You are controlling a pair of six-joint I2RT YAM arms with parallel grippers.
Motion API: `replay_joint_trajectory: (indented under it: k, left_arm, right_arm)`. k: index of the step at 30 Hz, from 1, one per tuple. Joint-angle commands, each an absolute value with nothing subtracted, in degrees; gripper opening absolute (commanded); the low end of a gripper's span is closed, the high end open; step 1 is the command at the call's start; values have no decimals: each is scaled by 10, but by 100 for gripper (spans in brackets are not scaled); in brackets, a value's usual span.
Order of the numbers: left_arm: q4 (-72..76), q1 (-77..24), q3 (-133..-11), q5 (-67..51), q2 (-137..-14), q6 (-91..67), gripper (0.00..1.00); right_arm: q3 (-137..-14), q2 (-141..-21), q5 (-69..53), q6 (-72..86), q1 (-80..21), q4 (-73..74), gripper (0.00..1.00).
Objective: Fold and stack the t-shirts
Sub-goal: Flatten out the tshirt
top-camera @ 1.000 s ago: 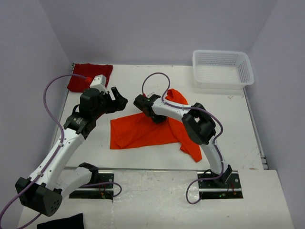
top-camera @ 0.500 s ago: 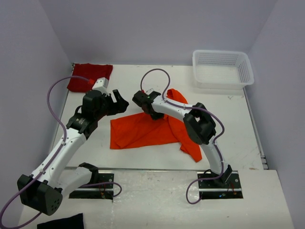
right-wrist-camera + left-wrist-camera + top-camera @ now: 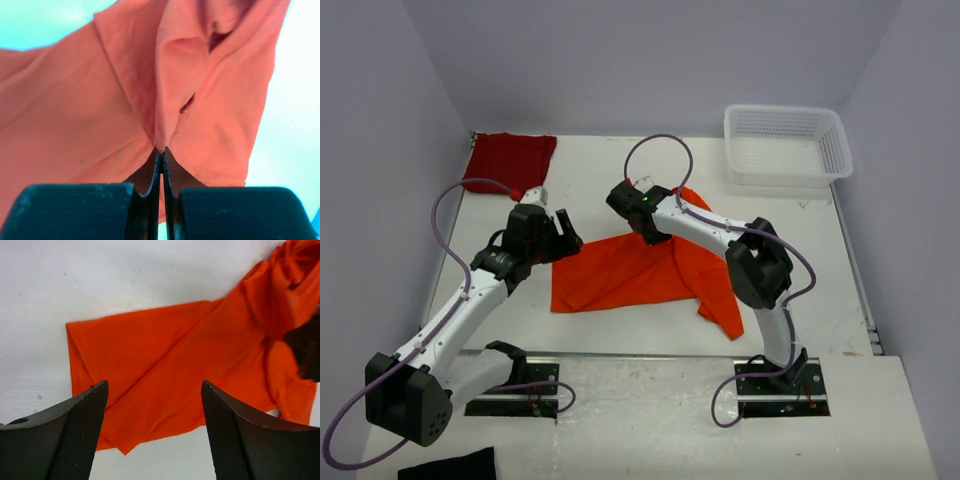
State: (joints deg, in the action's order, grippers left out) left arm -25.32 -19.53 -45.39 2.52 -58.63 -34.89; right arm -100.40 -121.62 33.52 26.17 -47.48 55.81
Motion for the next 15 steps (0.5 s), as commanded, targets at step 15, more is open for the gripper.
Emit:
replay_joint_trajectory:
  k: [15]
  left_arm:
    - [-270,-269,-372,109,-583,-461,75]
  right_arm:
    - [-918,-1080,295,234,-445,420,0]
